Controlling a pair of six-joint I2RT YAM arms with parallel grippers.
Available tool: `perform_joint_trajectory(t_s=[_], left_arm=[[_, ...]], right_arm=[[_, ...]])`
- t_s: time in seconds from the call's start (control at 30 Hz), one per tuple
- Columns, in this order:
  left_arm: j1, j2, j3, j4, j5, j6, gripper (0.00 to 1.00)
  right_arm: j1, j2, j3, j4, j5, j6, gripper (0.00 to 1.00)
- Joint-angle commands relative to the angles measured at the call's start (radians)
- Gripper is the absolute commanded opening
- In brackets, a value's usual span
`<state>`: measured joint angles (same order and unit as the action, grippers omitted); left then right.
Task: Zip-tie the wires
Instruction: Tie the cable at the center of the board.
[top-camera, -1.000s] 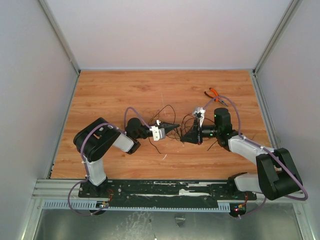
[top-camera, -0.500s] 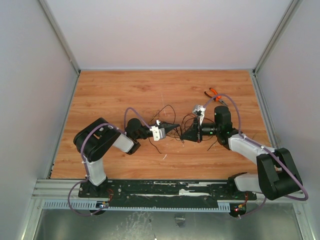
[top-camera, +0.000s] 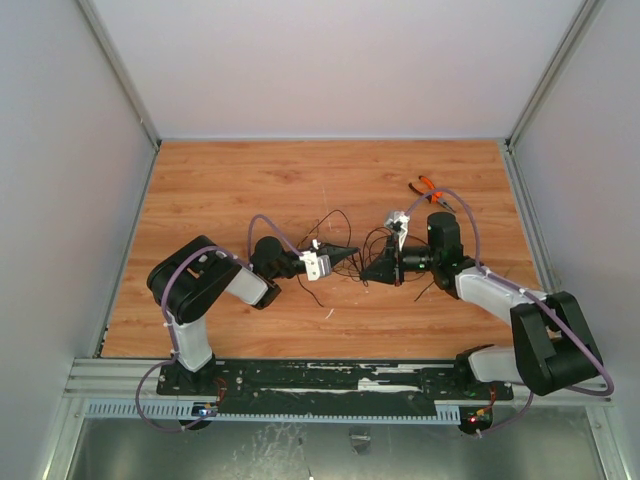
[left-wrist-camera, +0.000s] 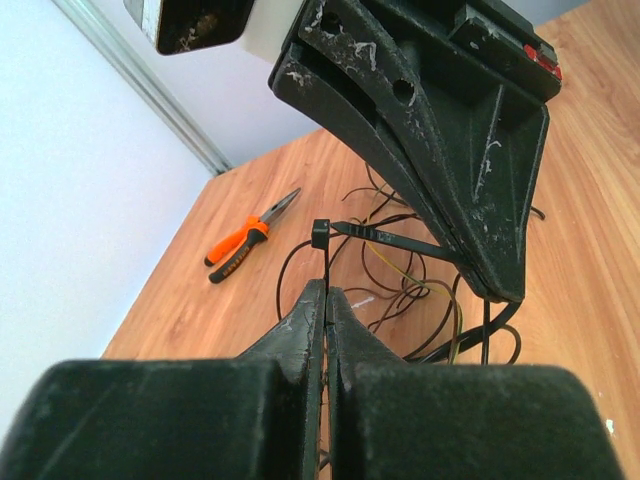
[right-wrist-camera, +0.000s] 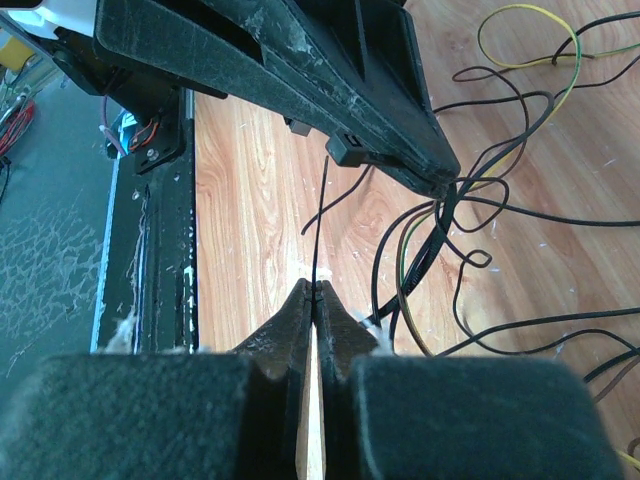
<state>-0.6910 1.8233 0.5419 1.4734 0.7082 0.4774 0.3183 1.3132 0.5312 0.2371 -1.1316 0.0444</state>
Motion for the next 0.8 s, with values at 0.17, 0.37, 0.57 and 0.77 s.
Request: perform_joint_trajectory(t_s=[0.17,0.37,0.57,0.77], left_arm=[[-0.007,-0.023,-0.011,0.063,-0.012,-0.003,0.0],[-0.007,-0.024,-0.016,0.068,-0.012,-0.003,0.0],[-0.007,-0.028,-0.02,0.07,-0.009,0.002,0.0],[-0.008,-0.027,-0.023,0.07,-0.01,0.009,0.0]], right_arm=[[-0.015,0.011,-0.007,0.015,-0.017,-0.006,0.0],[-0.018,0.004,-0.013,0.039,-0.015,0.012,0.0],[-0.021,0.016,-0.003,0.042,-0.022,0.021,0.0],[-0.025,0.022,0.003,0.038,-0.028,0.022,0.0]])
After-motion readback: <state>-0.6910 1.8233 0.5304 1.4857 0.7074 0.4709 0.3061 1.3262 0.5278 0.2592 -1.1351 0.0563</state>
